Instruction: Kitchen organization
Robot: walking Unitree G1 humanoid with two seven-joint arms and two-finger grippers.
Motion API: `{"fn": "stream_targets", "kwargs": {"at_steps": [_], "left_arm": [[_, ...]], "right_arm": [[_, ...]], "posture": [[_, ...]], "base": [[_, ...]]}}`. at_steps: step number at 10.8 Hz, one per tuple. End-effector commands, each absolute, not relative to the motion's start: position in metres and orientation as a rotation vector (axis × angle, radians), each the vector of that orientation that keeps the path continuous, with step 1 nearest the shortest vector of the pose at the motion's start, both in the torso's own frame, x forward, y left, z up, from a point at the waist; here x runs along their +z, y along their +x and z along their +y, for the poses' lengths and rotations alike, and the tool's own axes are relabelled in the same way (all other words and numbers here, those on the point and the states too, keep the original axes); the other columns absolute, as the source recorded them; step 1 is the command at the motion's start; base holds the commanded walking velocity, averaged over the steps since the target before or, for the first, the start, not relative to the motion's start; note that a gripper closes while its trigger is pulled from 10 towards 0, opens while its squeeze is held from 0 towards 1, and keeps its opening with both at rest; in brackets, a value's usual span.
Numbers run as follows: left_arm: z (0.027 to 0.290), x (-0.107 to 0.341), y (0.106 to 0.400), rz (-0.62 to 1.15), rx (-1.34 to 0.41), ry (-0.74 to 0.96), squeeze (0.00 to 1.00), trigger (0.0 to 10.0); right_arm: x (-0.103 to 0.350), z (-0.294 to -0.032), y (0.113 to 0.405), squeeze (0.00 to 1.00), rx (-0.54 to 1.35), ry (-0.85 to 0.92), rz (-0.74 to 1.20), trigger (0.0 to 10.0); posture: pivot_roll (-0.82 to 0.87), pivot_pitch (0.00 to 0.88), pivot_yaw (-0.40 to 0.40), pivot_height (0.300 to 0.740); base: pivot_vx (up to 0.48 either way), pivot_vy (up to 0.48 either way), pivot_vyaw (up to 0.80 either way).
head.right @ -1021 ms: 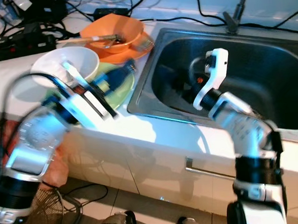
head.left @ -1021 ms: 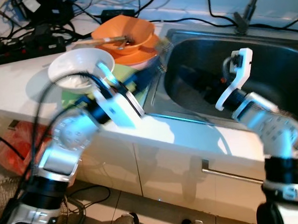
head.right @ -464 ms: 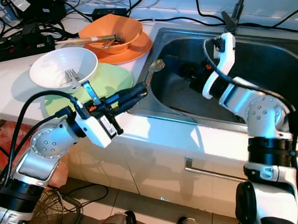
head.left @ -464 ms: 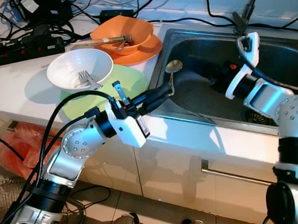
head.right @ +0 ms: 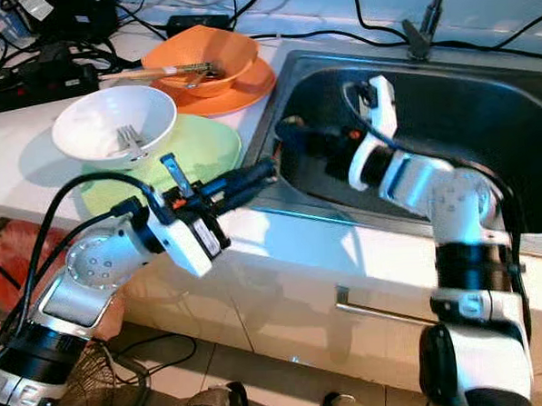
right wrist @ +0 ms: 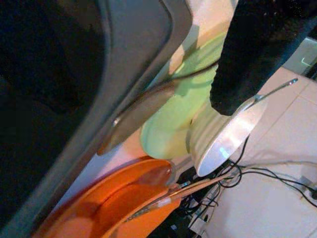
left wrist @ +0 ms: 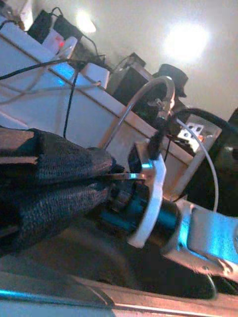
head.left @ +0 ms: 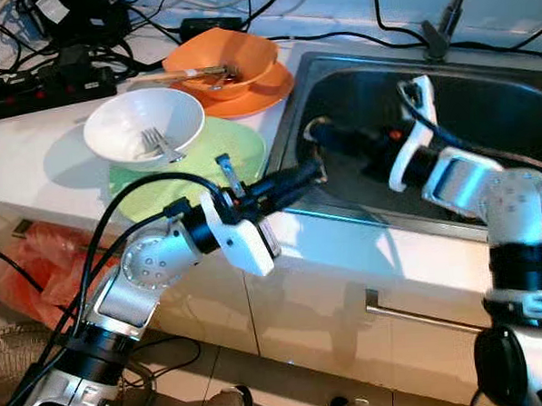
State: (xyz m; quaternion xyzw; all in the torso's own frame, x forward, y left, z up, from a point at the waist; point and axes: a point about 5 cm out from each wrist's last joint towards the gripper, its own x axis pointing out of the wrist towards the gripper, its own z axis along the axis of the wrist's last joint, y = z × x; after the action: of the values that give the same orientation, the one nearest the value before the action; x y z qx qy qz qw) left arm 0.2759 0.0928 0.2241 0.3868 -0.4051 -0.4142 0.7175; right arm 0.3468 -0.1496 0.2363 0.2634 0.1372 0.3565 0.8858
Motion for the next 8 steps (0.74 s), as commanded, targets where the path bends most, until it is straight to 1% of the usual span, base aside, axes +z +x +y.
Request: {"fn": "stream_targets", "kwargs": {"at_steps": [1,3,6,7,8], "left_arm": [[0.088,0.226,0.274,-0.927,-0.935,0.878,0.0,0.0],[0.08,0.223,0.27,-0.946,-0.977,0.872,0.0,0.0],[0.078,0.219,0.268,-0.955,-1.007,0.885,0.0,0.0],[0.078,0.219,0.268,-0.955,-1.006,0.886,0.0,0.0],[0.079,0.218,0.268,-0.951,-1.004,0.887,0.0,0.0]], "right_arm": [[0.239,-0.147,0.349,0.0,0.741,0.541,0.302,10.0],[0.237,-0.14,0.351,0.0,0.757,0.537,0.34,10.0],[0.237,-0.139,0.354,0.0,0.774,0.531,0.378,9.9],[0.237,-0.14,0.354,0.0,0.767,0.53,0.381,4.5],[0.236,-0.143,0.359,0.0,0.732,0.535,0.379,0.0]], "posture": [[0.1,0.156,0.035,0.74],[0.1,0.156,0.034,0.74],[0.1,0.158,0.035,0.74],[0.1,0.159,0.033,0.74],[0.1,0.158,0.035,0.74]], "base": [[0.0,0.0,0.0],[0.0,0.0,0.0],[0.0,0.0,0.0],[0.0,0.0,0.0],[0.0,0.0,0.0]]}}
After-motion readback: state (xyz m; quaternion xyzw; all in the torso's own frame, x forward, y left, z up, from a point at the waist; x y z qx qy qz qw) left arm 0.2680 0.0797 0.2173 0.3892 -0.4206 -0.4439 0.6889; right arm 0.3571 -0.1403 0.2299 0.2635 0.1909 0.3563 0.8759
